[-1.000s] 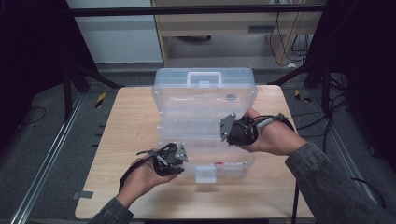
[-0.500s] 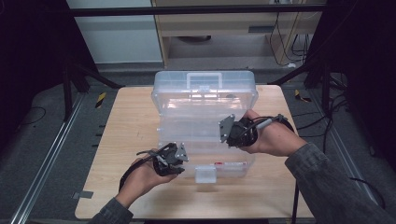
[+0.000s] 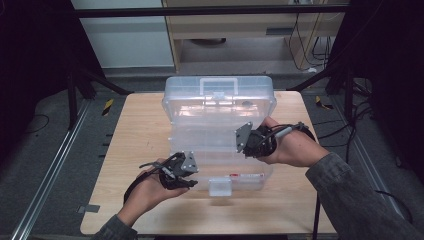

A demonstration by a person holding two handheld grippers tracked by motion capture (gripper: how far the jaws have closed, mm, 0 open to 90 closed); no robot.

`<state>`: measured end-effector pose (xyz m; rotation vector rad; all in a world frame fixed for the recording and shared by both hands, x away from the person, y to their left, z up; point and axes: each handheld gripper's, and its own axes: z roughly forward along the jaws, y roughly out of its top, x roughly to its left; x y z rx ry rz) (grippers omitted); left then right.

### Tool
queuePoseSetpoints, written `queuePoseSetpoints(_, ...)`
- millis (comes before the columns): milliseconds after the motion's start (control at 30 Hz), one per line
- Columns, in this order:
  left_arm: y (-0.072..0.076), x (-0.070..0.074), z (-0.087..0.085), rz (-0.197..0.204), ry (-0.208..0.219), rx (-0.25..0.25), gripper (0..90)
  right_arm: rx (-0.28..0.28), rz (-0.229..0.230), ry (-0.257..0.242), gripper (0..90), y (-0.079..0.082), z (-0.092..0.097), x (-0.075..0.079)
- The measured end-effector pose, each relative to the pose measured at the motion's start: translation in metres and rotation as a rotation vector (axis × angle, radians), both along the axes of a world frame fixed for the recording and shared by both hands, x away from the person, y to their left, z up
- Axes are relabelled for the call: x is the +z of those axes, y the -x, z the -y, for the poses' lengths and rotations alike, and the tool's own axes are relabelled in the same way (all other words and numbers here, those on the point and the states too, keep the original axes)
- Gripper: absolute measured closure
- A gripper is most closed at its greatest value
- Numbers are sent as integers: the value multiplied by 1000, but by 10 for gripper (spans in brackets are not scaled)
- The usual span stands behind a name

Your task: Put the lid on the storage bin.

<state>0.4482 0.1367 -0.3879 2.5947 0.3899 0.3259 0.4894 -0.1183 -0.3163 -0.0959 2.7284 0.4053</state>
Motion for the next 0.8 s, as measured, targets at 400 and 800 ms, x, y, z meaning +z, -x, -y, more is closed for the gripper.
queuePoseSetpoints(400,-1,54,-36,-21,190,12,692,-4,-1,-6,834,0,1,0)
queuePoseSetpoints(800,-40,103,-77,-4,266,174,895,-4,0,-10,830,0,2,-1)
